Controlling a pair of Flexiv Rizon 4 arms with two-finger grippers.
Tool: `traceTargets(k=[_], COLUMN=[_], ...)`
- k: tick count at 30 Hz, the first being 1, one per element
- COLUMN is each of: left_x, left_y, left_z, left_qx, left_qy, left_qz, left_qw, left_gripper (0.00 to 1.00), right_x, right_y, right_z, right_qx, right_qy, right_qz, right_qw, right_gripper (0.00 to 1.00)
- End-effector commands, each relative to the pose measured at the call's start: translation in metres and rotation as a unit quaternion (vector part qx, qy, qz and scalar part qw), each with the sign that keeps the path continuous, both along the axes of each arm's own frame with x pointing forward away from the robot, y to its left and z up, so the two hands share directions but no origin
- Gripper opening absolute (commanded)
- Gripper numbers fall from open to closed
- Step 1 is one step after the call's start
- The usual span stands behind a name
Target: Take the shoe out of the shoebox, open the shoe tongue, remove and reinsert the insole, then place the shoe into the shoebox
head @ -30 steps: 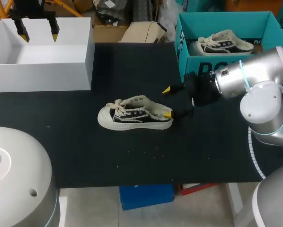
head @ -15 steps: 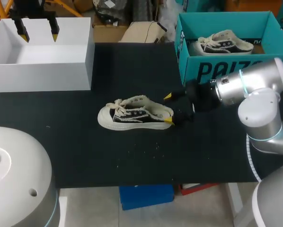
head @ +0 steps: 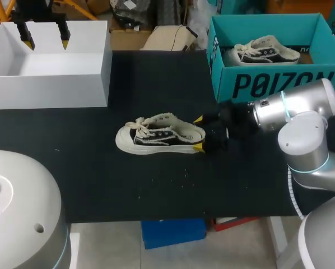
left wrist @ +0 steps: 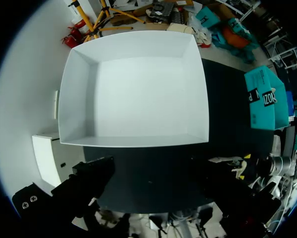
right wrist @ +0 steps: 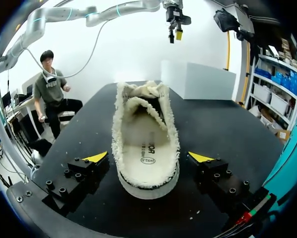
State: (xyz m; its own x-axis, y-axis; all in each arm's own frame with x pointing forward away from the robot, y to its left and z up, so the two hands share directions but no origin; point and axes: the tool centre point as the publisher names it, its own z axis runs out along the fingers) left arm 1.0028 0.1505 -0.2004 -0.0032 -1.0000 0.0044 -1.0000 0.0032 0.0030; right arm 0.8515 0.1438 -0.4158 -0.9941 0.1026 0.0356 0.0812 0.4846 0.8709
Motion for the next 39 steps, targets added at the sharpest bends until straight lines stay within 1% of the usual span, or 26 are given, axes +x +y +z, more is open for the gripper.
traceTargets(k=[1,9,15,20,21,22,31,34,35,37,39], left_x=[0.000,0.000,0.000,0.000,0.000,0.000,0.000,-0.002,-0.004,-0.009,-0.016], left_y=[0.000,0.000,0.000,0.000,0.000,0.000,0.000,-0.011,-0.017,-0.030,-0.044], left_z=[0.001,0.001,0.001,0.001,0.001,0.001,0.001,0.004,0.006,0.006,0.006], left_qx=[0.001,0.001,0.001,0.001,0.001,0.001,0.001,0.055,0.065,0.123,0.115], left_qy=[0.001,0.001,0.001,0.001,0.001,0.001,0.001,-0.001,-0.002,-0.022,-0.019], left_qz=[0.001,0.001,0.001,0.001,0.001,0.001,0.001,0.020,0.028,0.042,0.040], left_qw=[1.000,1.000,1.000,1.000,1.000,1.000,1.000,0.998,0.997,0.991,0.992], left_gripper=[1.00,1.00,1.00,1.00,1.00,1.00,1.00,1.00,1.00,1.00,1.00], right_x=[0.003,0.000,-0.001,0.000,0.000,0.000,0.000,0.000,0.000,0.000,0.000], right_y=[0.006,0.010,0.010,0.009,0.009,0.009,0.009,0.009,0.009,0.009,0.009], right_z=[-0.008,-0.019,-0.023,-0.024,-0.024,-0.024,-0.024,-0.024,-0.024,-0.024,-0.024], right_qx=[0.003,0.008,0.005,0.011,0.007,0.007,0.007,0.007,0.007,0.007,0.007], right_qy=[0.000,0.005,-0.016,-0.021,-0.019,-0.019,-0.019,-0.019,-0.019,-0.019,-0.019], right_qz=[-0.002,-0.006,-0.016,-0.015,-0.018,-0.018,-0.018,-0.018,-0.018,-0.018,-0.018], right_qw=[1.000,1.000,1.000,1.000,1.000,1.000,1.000,1.000,1.000,1.000,1.000], right_gripper=[1.00,1.00,1.00,1.00,0.25,0.00,0.00,0.00,0.00,0.00,0.00])
